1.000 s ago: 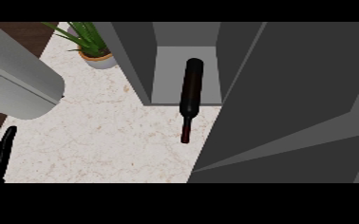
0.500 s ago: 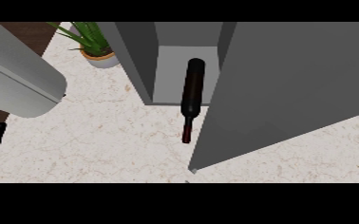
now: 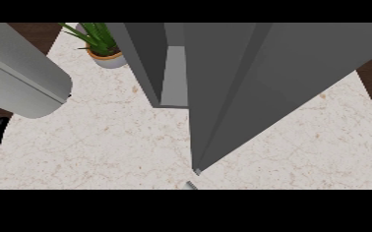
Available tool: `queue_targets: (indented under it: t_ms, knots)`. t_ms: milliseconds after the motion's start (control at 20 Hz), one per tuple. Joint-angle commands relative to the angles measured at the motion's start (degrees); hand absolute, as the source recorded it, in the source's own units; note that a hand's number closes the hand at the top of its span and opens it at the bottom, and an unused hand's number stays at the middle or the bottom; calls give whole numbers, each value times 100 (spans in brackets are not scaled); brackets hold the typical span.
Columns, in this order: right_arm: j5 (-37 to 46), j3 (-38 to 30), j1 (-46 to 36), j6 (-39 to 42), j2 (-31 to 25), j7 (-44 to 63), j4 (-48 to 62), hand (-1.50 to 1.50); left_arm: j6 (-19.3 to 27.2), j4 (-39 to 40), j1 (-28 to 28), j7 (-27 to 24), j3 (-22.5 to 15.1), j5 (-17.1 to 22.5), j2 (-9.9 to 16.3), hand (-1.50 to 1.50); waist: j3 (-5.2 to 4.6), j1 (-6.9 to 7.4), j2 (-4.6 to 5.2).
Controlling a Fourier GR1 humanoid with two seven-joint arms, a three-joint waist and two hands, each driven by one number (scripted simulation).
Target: Pick up the wine, place it into the cabinet and close the cabinet
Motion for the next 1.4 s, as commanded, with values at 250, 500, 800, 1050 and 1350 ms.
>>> queue_targets:
  t_ms: [250, 500, 800, 1050, 1350]
  knots:
    - [-1000, -640, -2550, -863, 960, -16, 1766, 150, 124, 270, -522, 346, -24, 22, -164, -150, 3, 10, 24]
    - [-1742, -1534, -3828, -833, 981, -569, 3326, 150, 269, 8, -372, 277, -281, -302, -431, -150, 12, 77, 23]
    - [-1279, -1717, -4656, -558, 988, -1051, 4696, 150, 255, 219, -591, 530, 54, -202, -418, -150, 13, -28, 15]
    - [-1294, -2361, -4460, 65, 987, -1717, 5644, 150, 205, 525, -746, 489, 13, -426, -677, -150, 18, -99, 29]
    - [-1574, -3197, -4786, 700, 921, -2321, 6730, 150, 68, 85, -346, 643, 235, -488, -672, -150, 19, -52, 21]
